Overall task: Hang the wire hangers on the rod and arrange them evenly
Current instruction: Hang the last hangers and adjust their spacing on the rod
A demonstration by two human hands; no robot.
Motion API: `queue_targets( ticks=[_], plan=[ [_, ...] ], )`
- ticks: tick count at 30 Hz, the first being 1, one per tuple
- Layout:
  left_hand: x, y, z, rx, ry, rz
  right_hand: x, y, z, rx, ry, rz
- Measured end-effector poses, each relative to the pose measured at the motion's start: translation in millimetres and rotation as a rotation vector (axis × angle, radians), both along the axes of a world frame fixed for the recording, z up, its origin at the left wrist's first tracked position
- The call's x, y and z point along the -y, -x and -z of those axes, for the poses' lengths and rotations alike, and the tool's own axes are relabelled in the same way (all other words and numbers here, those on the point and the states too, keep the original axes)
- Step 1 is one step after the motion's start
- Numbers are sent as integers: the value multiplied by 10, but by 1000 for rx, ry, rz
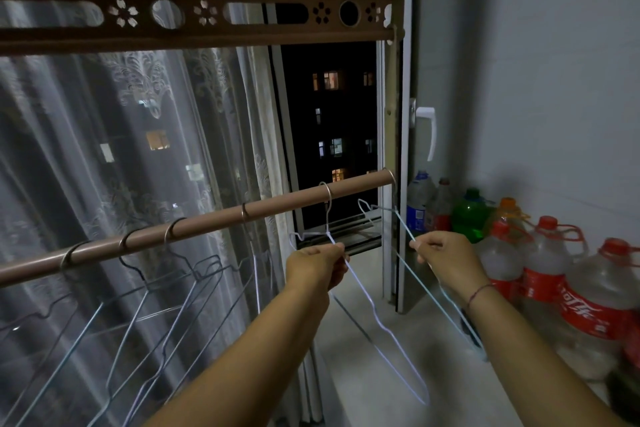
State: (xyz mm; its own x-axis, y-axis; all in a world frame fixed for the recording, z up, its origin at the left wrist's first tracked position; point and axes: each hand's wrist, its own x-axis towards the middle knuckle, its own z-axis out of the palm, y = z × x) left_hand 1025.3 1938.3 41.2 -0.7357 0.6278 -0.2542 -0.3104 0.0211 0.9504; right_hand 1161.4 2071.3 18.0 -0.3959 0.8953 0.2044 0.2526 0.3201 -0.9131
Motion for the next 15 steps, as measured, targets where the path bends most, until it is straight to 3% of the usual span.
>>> queue_targets(
  ticks=[11, 15],
  plan=[
    [169, 27, 30, 24, -40, -4, 140, 58, -6, 58, -26, -16],
    [426, -11, -5, -32, -54, 9, 296, 41, -55, 173, -101, 11]
  ],
)
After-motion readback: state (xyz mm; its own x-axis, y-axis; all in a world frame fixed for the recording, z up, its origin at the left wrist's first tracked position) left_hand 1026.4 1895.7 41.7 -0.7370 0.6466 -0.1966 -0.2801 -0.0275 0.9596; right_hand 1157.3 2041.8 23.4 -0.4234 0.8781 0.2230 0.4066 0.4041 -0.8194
